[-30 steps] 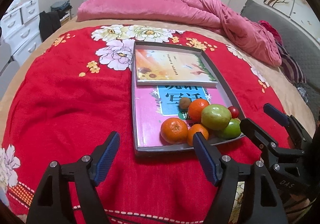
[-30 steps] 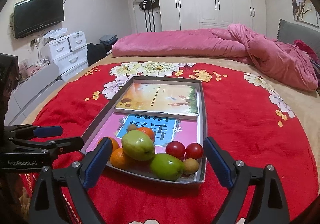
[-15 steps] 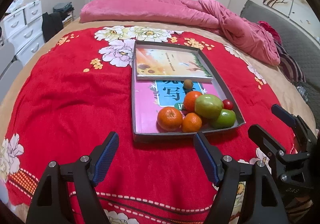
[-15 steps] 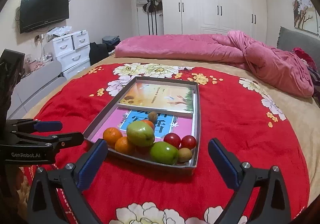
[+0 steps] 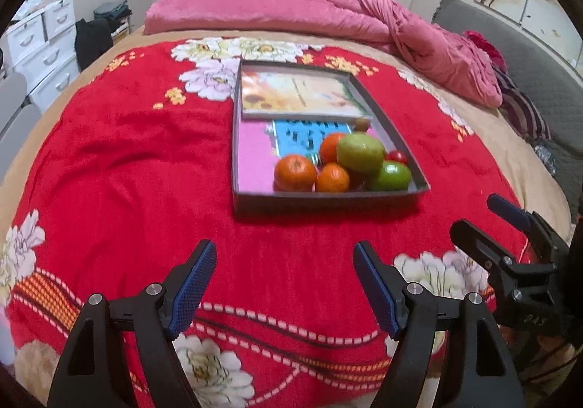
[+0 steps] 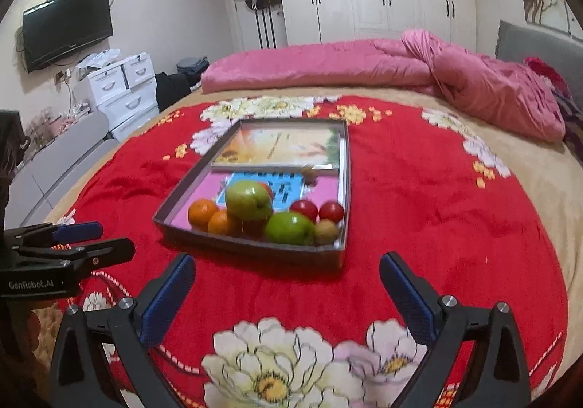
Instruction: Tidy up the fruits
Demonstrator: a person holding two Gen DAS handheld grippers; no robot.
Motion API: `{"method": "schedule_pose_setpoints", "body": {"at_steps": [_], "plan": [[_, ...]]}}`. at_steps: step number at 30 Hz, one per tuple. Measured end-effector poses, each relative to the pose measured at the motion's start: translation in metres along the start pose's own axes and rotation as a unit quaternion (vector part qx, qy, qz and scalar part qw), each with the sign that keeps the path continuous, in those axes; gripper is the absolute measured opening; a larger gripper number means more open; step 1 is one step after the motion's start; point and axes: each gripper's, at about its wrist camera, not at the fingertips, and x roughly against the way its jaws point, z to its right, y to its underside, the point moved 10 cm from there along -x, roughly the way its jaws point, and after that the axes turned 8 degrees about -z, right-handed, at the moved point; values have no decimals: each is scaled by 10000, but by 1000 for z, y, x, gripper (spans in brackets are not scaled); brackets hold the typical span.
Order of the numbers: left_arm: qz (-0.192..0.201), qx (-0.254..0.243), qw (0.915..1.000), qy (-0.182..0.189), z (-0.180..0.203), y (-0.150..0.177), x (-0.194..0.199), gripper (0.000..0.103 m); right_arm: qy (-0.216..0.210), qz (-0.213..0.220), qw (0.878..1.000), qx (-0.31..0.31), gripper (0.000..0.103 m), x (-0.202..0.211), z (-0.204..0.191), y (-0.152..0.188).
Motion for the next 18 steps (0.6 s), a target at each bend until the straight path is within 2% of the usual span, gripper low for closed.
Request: {"method": "schedule_pose_setpoints", "body": {"at_steps": [9, 12, 18], "plan": [[-67, 73, 9999, -136, 7, 37, -1, 79, -5, -133, 9999, -87, 102, 8, -3, 27], [-160, -15, 9997, -164, 11, 41, -7, 79, 21, -118, 9999, -88, 101, 11, -4, 32], [-97, 136, 9998, -130, 6, 38, -5, 79, 115, 17, 9999, 38, 102, 16, -7, 30]]}}
